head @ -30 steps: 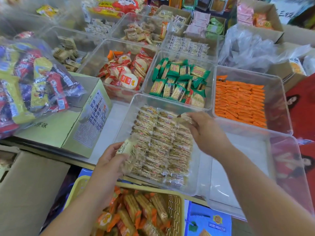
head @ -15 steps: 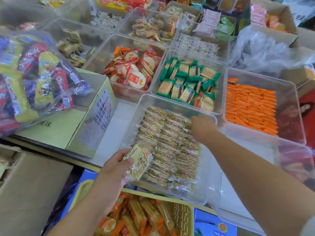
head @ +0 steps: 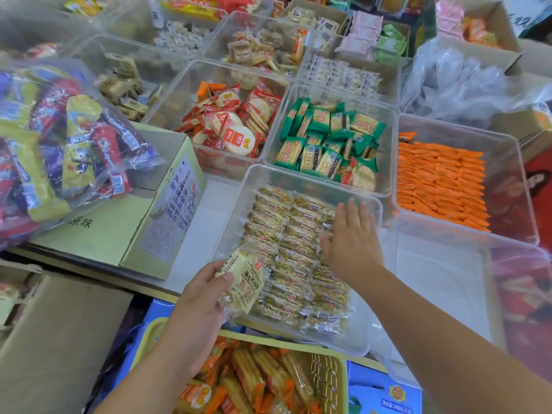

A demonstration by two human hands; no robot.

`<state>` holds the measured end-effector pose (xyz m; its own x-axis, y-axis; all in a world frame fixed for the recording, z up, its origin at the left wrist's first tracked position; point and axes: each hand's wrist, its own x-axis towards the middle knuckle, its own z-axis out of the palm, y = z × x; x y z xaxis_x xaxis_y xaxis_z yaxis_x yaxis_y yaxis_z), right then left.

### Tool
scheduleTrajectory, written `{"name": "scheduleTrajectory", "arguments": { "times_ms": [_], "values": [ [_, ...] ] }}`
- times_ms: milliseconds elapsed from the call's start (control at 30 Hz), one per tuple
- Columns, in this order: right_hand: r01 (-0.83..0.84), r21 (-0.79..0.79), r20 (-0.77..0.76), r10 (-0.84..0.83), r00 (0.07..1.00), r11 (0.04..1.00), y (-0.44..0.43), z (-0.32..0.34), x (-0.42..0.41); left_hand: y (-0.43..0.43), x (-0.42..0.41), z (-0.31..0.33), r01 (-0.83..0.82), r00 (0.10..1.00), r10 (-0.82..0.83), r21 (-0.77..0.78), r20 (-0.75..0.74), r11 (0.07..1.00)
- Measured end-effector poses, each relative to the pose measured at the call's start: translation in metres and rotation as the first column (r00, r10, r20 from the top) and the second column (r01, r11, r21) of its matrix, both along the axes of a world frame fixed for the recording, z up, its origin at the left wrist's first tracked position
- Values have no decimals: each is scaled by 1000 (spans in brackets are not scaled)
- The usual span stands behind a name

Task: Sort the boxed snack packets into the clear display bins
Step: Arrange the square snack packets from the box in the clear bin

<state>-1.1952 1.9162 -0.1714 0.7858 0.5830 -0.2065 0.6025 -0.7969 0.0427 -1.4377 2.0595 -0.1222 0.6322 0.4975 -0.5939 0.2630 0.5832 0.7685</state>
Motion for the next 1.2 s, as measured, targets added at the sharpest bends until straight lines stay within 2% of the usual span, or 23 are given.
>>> {"name": "scheduleTrajectory", "arguments": {
  "times_ms": [167,567,767,933,1000,1067,1133,1200],
  "values": [
    [22,-127,-44,-27,999,992,-6,-15,-8,1,-2,-3,-12,1000,12,-15,25,1000],
    [87,-221,-191,-130,973,972,10,-29,11,4,-5,-12,-9,1000,10,47,-17,999],
    [63,-304,-265,-148,953,950,20,-13,27,5,-4,-6,-102,992,112,-132,67,986],
    [-9,-374,-317,-118,941,927,25,18,33,5,-2,10,-211,968,243,-323,60,923],
    [-24,-272,-275,-54,960,962,24,35,22,4,-6,15,-218,965,256,-351,63,910],
    [-49,-28,-302,38,953,998,20,49,0,2,-11,19,-202,964,248,-339,97,919],
    [-53,289,-444,182,878,956,12,62,-31,-2,-16,24,-158,971,202,-300,125,941],
    [47,544,-594,346,726,837,-1,76,-65,-7,-19,28,-128,981,162,-274,105,953]
  ]
}}
